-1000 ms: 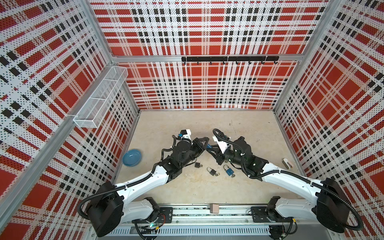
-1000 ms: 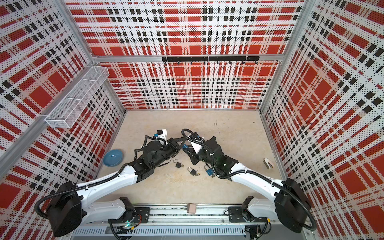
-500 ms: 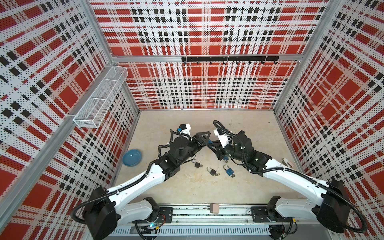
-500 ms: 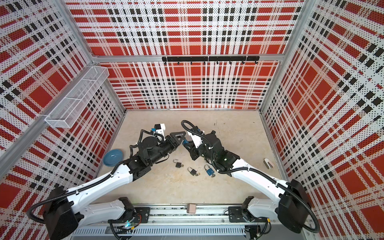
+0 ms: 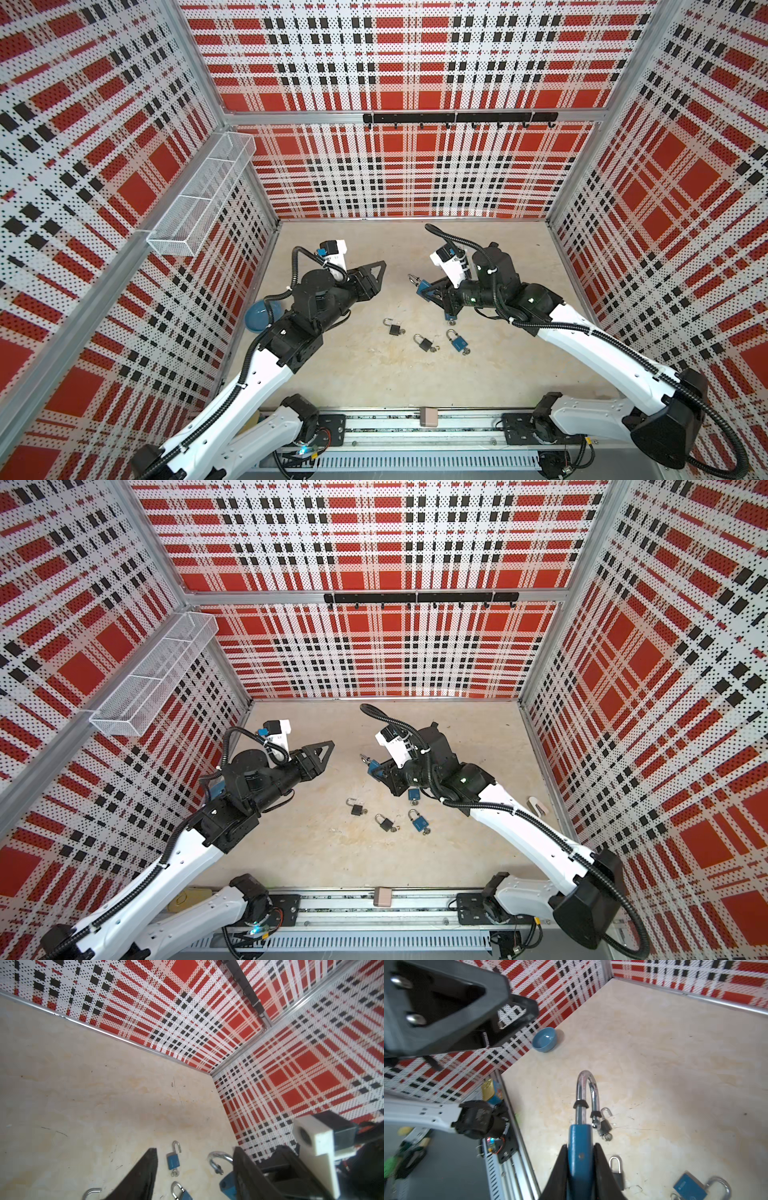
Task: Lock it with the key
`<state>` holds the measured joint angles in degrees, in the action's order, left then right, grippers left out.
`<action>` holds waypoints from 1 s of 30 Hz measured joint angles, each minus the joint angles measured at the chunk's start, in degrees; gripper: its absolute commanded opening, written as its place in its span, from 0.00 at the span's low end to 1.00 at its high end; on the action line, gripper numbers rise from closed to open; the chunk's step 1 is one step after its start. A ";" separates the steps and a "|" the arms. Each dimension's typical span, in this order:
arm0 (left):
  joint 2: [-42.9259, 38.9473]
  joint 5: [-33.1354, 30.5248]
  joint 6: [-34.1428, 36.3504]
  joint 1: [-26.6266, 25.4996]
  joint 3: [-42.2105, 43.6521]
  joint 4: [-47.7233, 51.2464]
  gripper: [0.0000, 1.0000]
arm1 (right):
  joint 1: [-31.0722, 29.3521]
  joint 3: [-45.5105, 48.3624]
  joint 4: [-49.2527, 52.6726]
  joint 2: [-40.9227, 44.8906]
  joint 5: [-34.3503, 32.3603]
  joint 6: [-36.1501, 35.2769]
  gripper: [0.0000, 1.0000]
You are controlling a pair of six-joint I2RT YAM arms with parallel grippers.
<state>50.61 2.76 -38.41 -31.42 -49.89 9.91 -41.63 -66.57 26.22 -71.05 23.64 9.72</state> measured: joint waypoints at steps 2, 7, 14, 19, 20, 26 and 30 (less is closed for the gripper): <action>0.09 3.15 2.36 1.31 0.09 0.00 0.60 | 0.04 -1.20 1.90 -0.59 3.67 -0.20 0.00; 0.98 11.96 3.80 3.37 1.88 -4.04 0.55 | 0.31 -2.27 4.50 -2.12 10.01 -0.52 0.00; 5.25 23.28 3.82 3.69 2.29 -7.50 0.48 | 2.62 -2.34 5.35 -4.57 16.33 -0.50 0.00; 5.57 28.44 3.87 3.74 2.40 -8.35 0.49 | 4.22 -2.43 5.25 -4.76 20.02 -0.11 0.00; 5.57 29.35 3.87 3.74 2.49 -8.52 0.49 | 4.48 -2.54 5.22 -4.81 20.81 -0.02 0.00; 5.57 32.28 3.87 3.76 3.39 -8.74 0.49 | 5.51 -3.23 3.26 -5.07 24.98 1.29 0.00; 5.62 33.24 3.69 3.76 3.74 -9.49 0.47 | 6.10 -3.23 2.14 -5.09 27.36 2.43 0.00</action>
<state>56.23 36.01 -34.72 -27.66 -46.15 0.43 -35.53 -69.80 28.36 -76.14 51.00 12.14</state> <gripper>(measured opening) 0.484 0.182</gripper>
